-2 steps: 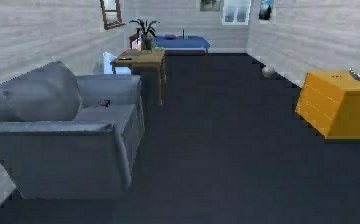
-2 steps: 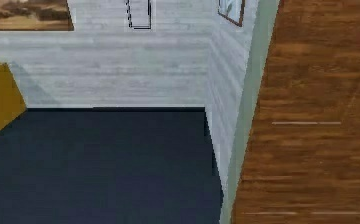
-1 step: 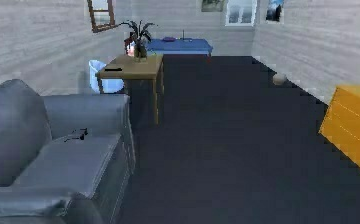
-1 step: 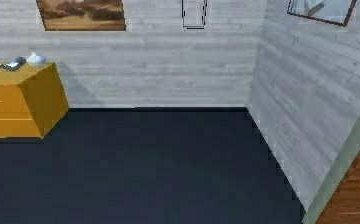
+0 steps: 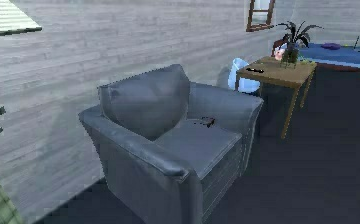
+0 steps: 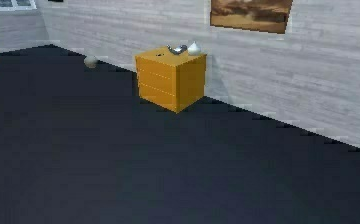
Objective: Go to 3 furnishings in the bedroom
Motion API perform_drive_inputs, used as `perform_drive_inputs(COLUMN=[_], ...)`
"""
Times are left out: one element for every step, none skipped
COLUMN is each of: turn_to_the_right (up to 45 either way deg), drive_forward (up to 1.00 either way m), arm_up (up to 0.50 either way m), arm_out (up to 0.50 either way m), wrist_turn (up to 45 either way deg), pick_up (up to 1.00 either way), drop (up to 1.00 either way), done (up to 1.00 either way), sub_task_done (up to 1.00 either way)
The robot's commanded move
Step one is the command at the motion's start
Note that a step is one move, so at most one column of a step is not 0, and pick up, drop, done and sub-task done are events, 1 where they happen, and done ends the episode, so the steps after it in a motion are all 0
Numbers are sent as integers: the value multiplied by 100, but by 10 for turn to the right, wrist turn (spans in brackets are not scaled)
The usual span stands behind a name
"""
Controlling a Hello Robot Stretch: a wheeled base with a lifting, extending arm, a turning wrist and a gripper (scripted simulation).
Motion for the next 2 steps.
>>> perform_drive_inputs(turn_to_the_right=[0, 450], drive_forward=[0, 0], arm_up=[0, 0], arm_out=[0, 0], wrist_turn=[0, 0], pick_up=[0, 0], drop=[0, 0], done=[0, 0], sub_task_done=[100, 0])
